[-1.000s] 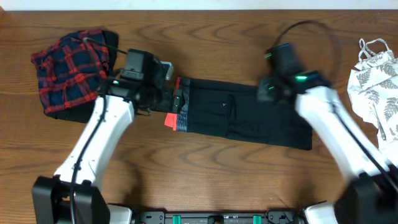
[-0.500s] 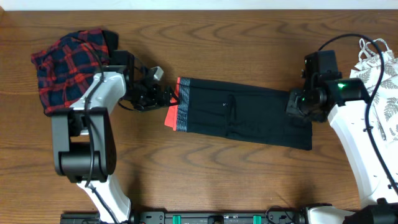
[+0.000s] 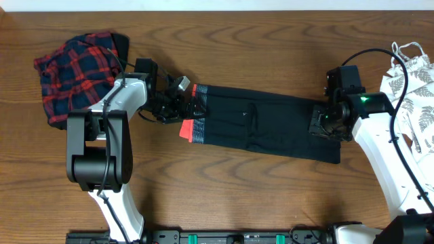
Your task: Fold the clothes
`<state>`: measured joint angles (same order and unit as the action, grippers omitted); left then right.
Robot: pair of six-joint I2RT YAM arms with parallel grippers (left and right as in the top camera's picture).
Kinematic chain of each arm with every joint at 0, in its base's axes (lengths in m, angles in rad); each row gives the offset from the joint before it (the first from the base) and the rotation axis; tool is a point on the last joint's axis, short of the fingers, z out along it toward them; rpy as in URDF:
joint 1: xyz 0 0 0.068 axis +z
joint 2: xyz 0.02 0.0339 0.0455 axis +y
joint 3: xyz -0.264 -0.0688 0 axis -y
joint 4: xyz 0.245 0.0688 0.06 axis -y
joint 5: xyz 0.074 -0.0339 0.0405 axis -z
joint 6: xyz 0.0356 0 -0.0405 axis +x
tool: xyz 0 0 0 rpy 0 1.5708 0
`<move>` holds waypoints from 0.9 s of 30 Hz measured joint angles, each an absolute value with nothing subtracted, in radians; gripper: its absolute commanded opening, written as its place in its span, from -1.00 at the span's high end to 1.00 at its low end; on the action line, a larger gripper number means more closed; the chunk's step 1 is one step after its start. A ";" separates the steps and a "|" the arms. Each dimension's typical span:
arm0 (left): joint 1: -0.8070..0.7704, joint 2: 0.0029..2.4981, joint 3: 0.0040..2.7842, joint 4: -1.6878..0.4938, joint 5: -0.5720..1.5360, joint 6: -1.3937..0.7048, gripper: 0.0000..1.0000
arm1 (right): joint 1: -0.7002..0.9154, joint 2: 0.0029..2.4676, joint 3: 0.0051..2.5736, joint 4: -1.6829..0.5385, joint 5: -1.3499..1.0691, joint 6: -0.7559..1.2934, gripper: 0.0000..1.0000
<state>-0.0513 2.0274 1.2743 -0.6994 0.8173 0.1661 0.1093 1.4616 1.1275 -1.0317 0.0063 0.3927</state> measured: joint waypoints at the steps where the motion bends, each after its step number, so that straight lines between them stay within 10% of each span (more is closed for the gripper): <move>1: -0.051 2.027 1.274 -0.699 0.809 0.166 -0.85 | 0.109 1.462 1.127 -1.029 0.006 0.393 0.28; 17: -0.070 2.086 1.316 -0.733 0.865 0.157 -0.78 | 0.109 1.462 1.127 -1.027 0.006 0.393 0.30; 27: -0.131 2.128 1.300 -0.788 0.910 0.153 0.10 | 0.109 1.462 1.126 -1.026 0.006 0.393 0.31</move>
<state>-0.1310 2.1284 1.2999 -0.7883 0.9104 0.1528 0.1093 1.4616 1.1255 -1.0264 0.0059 0.3927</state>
